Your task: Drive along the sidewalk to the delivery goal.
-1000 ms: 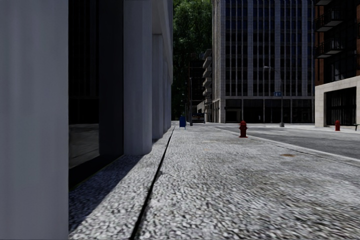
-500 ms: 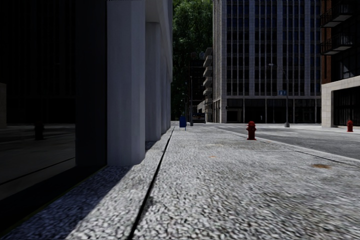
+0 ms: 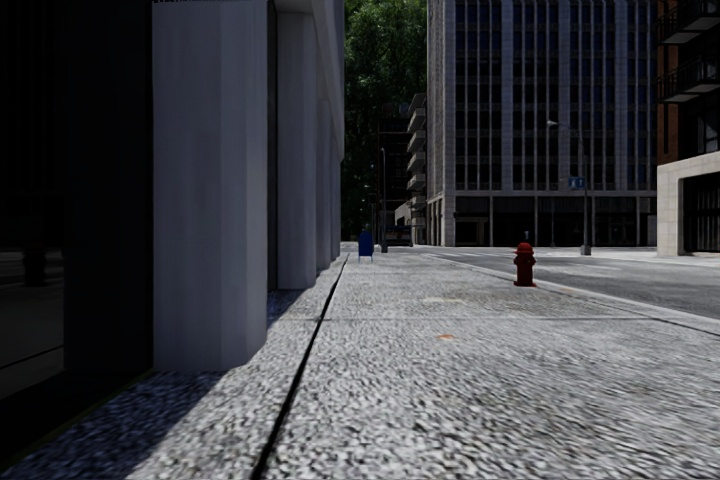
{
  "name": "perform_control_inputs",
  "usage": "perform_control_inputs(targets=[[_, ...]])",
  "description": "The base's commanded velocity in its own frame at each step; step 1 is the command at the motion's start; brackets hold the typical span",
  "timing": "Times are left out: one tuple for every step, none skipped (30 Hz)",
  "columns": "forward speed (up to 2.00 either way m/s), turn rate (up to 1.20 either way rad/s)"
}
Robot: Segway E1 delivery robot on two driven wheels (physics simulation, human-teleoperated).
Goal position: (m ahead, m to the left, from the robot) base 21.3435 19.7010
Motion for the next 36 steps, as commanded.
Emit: perform_control_inputs(targets=[[2.00, 0.00], [2.00, 0.00], [2.00, 0.00], [2.00, 0.00], [2.00, 0.00], [2.00, 0.00], [2.00, 0.00], [2.00, 0.00], [2.00, 0.00], [2.00, 0.00], [2.00, 0.00], [2.00, 0.00], [2.00, 0.00], [2.00, 0.00], [2.00, 0.00], [2.00, 0.00], [2.00, 0.00], [2.00, 0.00], [2.00, 0.00], [2.00, 0.00], [2.00, 0.00], [2.00, 0.00], [2.00, 0.00], [2.00, 0.00], [2.00, 0.00], [2.00, 0.00], [2.00, 0.00], [2.00, 0.00], [2.00, 0.00], [2.00, 0.00], [2.00, 0.00], [2.00, 0.00], [2.00, 0.00], [2.00, 0.00], [2.00, 0.00], [2.00, 0.00]])
